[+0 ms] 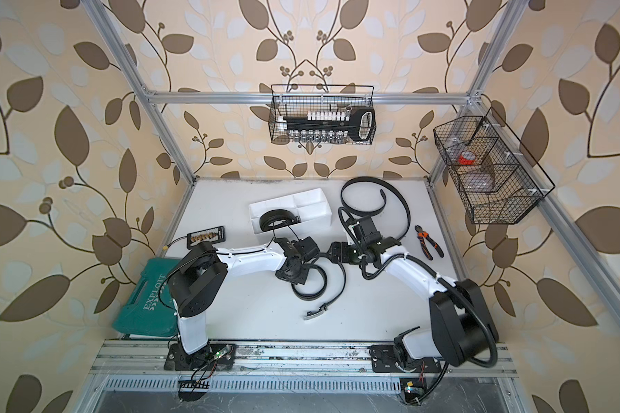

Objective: Place the belts into the storage roll
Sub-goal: Roll the belt at the center of the board.

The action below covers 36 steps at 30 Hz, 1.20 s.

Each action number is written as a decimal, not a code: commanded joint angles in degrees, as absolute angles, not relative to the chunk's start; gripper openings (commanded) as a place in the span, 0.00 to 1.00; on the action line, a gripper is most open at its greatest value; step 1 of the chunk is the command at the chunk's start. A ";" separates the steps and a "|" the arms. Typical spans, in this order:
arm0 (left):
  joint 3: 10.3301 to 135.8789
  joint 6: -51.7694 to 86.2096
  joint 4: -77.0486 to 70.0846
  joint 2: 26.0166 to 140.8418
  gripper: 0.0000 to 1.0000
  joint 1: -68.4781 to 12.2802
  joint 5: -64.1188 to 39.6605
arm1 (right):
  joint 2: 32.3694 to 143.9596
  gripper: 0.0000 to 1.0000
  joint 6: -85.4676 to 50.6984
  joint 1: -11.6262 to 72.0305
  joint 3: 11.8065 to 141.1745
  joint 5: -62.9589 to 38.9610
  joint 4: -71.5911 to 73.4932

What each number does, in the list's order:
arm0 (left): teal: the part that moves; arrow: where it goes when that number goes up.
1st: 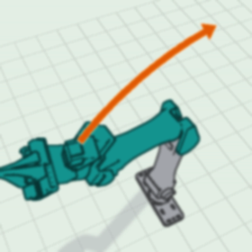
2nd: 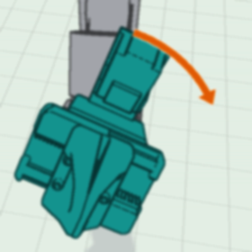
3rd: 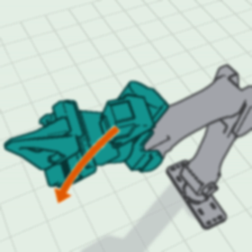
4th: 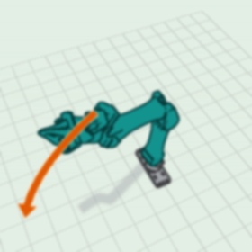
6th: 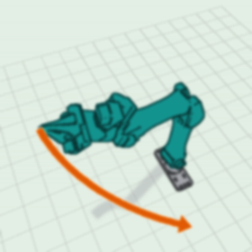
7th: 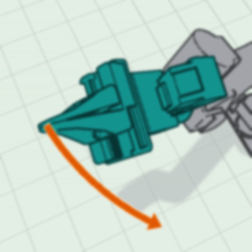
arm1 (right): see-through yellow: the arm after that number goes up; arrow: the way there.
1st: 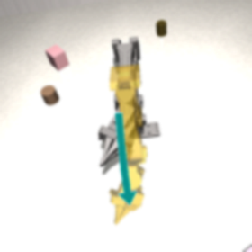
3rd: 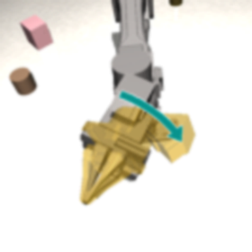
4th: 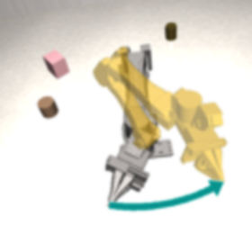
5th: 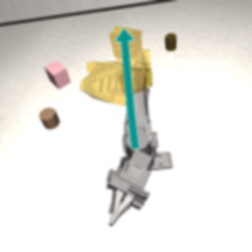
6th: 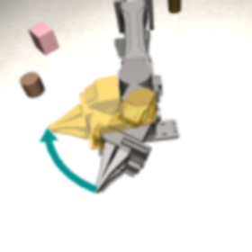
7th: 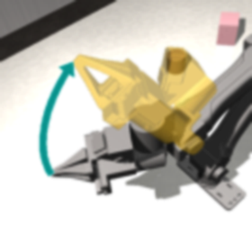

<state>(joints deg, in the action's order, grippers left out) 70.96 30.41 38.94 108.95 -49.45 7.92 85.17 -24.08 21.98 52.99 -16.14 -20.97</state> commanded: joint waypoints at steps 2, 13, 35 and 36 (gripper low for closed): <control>70.16 27.60 39.90 108.23 0.00 -49.48 7.23 | 96.00 0.93 -17.62 21.58 60.98 -18.01 -21.98; 72.60 26.42 38.76 110.17 0.00 -45.68 4.19 | 100.52 0.88 -16.39 19.65 56.91 -34.36 -18.27; 76.27 33.96 35.51 113.68 0.00 -43.84 -7.59 | 97.16 0.32 -28.10 31.25 52.45 -14.99 -20.16; 75.53 34.54 34.66 113.22 0.00 -43.94 -8.83 | 97.17 0.26 -27.97 31.53 52.56 -13.83 -20.35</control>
<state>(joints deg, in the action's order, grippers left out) 76.25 31.73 41.43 112.25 -43.55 -1.85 96.31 -27.49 30.37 51.11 -18.87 -18.65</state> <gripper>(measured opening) 0.111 0.293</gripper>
